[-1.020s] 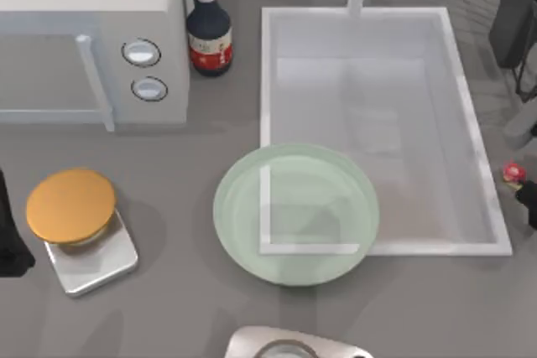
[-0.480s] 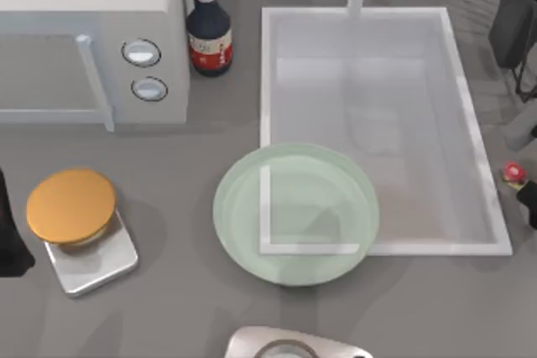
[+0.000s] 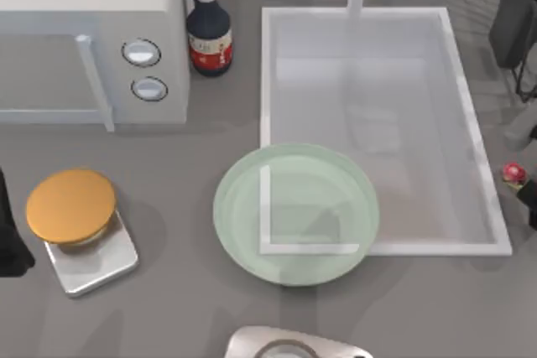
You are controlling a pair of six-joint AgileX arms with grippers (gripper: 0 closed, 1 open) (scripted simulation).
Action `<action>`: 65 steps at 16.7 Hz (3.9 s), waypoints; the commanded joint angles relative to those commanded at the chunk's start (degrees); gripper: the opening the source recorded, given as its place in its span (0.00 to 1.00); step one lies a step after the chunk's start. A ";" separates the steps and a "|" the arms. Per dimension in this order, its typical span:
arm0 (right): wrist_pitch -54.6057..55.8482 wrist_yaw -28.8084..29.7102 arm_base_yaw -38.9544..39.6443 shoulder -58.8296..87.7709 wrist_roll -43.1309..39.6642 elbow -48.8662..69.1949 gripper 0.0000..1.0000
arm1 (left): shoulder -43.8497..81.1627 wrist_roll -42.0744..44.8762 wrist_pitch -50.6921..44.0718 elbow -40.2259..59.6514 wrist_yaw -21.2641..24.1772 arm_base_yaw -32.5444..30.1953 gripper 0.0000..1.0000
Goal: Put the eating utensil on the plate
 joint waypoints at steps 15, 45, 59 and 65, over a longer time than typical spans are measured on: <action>-6.99 -1.34 0.13 -5.03 0.98 4.30 0.00 | 0.00 0.00 0.00 0.00 0.00 0.00 1.00; -30.49 0.78 29.58 6.63 89.94 33.60 0.00 | 0.00 0.00 0.00 0.00 0.00 0.00 1.00; -32.02 1.50 42.48 15.12 169.64 44.77 0.00 | 0.00 0.00 0.00 0.00 0.00 0.00 1.00; -31.55 1.71 42.76 15.11 177.18 45.58 0.00 | 0.00 0.00 0.00 0.00 0.00 0.00 1.00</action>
